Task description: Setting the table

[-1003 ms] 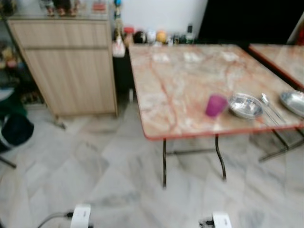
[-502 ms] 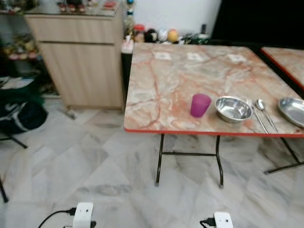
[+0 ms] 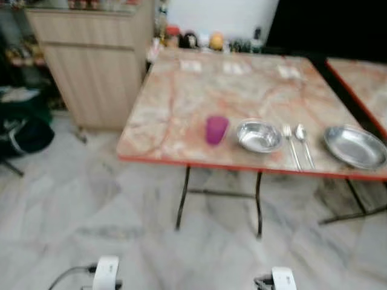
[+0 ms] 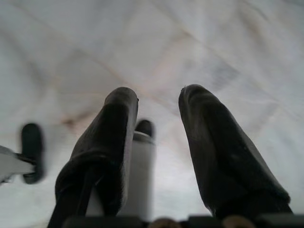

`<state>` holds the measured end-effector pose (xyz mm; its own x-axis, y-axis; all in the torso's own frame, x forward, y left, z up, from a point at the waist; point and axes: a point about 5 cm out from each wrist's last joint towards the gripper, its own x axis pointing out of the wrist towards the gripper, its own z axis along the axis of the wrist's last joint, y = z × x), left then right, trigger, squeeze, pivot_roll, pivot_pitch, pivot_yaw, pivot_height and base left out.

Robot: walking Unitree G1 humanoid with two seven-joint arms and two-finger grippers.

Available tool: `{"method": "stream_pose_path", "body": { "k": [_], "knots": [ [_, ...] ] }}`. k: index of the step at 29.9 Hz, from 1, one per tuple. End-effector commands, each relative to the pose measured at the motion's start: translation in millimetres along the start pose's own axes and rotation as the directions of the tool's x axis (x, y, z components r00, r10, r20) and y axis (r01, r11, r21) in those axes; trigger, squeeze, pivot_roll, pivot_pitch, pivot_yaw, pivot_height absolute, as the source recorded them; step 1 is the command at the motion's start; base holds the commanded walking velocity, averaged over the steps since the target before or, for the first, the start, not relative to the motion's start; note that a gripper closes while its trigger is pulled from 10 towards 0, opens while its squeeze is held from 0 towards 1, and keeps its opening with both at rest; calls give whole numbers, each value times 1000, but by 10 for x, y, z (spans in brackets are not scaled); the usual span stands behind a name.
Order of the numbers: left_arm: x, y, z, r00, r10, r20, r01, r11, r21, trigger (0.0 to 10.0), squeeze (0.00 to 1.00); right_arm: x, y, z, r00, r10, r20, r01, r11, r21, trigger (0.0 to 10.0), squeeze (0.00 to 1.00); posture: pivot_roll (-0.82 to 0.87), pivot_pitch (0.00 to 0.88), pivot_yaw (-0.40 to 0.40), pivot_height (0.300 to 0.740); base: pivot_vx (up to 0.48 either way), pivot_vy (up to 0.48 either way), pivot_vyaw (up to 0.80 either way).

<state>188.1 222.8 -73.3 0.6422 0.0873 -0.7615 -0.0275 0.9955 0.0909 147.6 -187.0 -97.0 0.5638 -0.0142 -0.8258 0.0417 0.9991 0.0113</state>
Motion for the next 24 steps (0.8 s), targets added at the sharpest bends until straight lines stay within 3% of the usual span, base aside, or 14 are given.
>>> {"method": "stream_pose_path", "body": {
  "k": [1,24],
  "knots": [
    [67,70,313,999,-35,1,35,990,134,10000,0,134,48,664,995,-40,91,24,984,176,10000,0,94,0,25,740,0,-405,0],
    [74,28,344,998,-56,21,53,991,120,10000,0,135,59,667,995,-32,96,14,983,184,10000,0,94,0,24,740,0,-17,0]
  ]
}}
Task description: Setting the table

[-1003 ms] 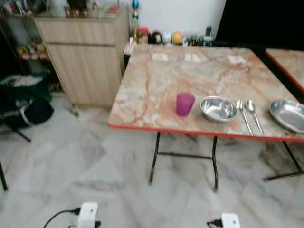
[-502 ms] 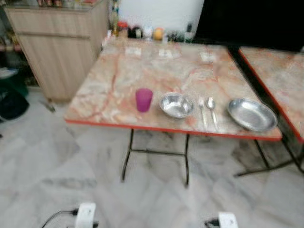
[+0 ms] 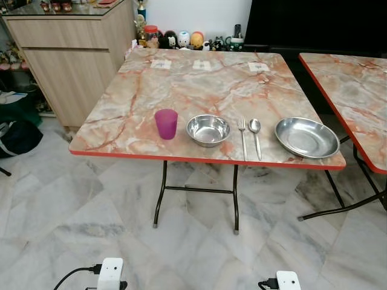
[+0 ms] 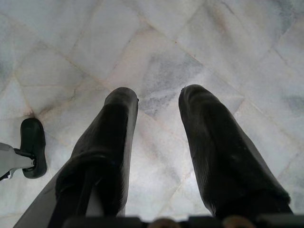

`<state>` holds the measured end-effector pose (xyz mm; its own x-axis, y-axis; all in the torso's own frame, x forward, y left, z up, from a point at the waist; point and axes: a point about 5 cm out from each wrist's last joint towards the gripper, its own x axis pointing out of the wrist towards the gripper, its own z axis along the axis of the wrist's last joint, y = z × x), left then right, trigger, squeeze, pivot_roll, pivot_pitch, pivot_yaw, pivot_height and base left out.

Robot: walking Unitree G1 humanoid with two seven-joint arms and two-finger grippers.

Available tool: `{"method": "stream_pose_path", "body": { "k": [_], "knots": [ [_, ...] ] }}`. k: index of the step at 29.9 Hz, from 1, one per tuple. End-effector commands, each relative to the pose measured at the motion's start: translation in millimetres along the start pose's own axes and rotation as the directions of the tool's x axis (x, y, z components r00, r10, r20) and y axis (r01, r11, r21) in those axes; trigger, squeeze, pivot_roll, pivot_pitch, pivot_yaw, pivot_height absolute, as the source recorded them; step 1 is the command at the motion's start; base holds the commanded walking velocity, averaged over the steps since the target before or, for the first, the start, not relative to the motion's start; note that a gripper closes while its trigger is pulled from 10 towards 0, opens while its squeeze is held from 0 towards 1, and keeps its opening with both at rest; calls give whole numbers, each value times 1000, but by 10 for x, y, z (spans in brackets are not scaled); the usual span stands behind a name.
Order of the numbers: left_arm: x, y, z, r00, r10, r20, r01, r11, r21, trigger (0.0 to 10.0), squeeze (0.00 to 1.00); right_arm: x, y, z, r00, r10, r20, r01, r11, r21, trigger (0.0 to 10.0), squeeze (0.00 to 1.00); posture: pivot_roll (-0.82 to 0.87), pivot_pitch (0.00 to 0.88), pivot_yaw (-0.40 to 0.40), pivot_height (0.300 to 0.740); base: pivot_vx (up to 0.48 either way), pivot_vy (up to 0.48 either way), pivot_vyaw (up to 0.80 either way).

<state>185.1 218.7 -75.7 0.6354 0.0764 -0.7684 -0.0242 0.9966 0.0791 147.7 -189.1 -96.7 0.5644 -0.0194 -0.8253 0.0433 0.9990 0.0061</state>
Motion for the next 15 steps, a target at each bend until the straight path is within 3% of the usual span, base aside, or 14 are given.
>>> {"method": "stream_pose_path", "body": {
  "k": [1,15],
  "knots": [
    [74,68,380,999,-45,29,41,991,127,10000,0,136,78,663,995,-27,95,9,983,185,10000,0,94,0,24,740,0,0,0],
    [69,110,387,999,-42,25,38,989,140,10000,0,139,95,670,995,-36,96,17,981,195,10000,0,89,0,35,740,0,0,0]
  ]
}}
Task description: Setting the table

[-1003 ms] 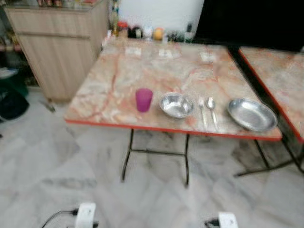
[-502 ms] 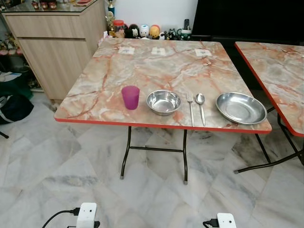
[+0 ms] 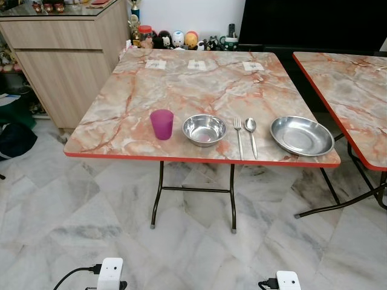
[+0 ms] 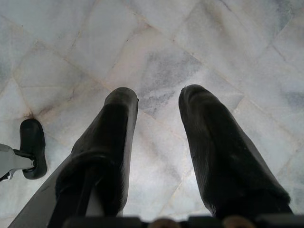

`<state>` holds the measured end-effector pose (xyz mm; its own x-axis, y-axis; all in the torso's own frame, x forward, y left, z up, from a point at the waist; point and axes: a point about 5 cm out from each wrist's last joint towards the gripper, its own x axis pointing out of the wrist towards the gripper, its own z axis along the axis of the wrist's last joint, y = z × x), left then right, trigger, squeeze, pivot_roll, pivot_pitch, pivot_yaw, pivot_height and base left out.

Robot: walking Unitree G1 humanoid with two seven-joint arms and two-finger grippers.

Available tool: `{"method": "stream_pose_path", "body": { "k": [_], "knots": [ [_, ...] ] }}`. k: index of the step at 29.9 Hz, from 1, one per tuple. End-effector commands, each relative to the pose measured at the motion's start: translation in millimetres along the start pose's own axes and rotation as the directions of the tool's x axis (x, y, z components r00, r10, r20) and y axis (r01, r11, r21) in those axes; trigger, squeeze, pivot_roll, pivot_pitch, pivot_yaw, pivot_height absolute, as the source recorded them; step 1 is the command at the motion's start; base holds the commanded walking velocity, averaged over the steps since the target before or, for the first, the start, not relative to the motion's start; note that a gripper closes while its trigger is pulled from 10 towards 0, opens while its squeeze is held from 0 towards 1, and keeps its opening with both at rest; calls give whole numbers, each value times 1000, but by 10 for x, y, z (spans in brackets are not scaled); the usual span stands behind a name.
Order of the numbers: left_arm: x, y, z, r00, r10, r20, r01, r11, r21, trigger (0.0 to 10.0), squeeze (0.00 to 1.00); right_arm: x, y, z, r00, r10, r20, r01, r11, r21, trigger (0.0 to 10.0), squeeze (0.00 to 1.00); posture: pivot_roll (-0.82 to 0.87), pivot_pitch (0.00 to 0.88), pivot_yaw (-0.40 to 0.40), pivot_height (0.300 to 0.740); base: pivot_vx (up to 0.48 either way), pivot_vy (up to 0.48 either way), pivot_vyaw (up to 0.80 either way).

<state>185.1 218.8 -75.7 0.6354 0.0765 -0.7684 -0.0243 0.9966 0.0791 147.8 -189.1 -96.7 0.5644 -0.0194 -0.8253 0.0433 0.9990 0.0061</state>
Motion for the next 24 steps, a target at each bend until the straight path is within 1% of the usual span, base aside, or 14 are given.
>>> {"method": "stream_pose_path", "body": {
  "k": [1,13,15,24],
  "knots": [
    [69,109,387,999,-43,25,39,989,140,10000,0,139,94,670,995,-36,96,17,981,195,10000,0,89,0,35,740,0,0,0],
    [73,85,394,998,-46,29,42,990,135,10000,0,139,91,670,995,-34,95,16,983,185,10000,0,86,0,37,740,0,0,0],
    [73,90,395,999,-46,29,41,990,137,10000,0,140,92,665,996,-33,85,18,986,165,10000,0,85,0,40,740,0,0,0],
    [73,91,395,999,-45,29,41,990,137,10000,0,140,93,662,996,-33,84,18,986,165,10000,0,85,0,40,740,0,0,0]
  ]
}}
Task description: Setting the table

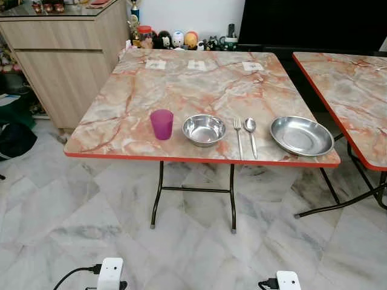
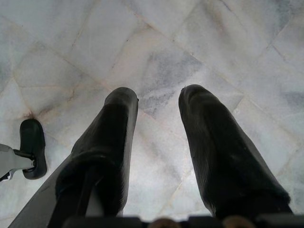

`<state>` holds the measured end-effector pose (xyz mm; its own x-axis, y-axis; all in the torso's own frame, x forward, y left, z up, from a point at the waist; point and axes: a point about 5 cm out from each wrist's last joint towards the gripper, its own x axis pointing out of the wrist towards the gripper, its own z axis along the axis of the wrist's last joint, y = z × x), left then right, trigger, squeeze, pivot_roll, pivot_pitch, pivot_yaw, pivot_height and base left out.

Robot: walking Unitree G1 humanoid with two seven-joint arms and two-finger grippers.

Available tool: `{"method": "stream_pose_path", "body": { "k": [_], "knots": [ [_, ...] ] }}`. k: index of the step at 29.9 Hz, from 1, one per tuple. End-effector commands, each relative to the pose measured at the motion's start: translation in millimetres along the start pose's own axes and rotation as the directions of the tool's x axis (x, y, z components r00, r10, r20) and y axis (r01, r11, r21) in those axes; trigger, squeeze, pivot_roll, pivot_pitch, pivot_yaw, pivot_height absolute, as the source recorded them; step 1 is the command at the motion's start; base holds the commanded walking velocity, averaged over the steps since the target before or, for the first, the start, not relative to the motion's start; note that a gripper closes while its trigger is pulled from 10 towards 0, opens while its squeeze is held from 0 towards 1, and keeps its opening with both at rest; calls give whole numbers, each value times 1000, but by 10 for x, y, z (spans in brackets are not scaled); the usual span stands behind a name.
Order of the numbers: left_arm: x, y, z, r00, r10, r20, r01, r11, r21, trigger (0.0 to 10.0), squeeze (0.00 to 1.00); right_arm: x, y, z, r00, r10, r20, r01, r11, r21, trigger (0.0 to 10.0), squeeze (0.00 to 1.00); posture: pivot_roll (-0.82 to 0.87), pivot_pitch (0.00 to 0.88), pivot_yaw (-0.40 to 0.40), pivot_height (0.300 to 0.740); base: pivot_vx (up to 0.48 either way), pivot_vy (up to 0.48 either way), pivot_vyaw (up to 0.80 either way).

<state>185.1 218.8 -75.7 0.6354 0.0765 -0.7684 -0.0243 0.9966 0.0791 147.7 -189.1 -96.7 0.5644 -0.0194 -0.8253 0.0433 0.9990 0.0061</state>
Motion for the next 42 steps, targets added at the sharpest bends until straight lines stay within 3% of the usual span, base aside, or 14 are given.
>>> {"method": "stream_pose_path", "body": {
  "k": [1,42],
  "knots": [
    [73,90,395,999,-45,29,41,990,137,10000,0,140,93,662,996,-33,84,18,986,165,10000,0,85,0,40,740,0,0,0],
    [75,75,421,997,-68,39,61,988,145,10000,0,143,118,674,996,-32,85,15,981,193,10000,0,82,0,43,740,0,0,0]
  ]
}}
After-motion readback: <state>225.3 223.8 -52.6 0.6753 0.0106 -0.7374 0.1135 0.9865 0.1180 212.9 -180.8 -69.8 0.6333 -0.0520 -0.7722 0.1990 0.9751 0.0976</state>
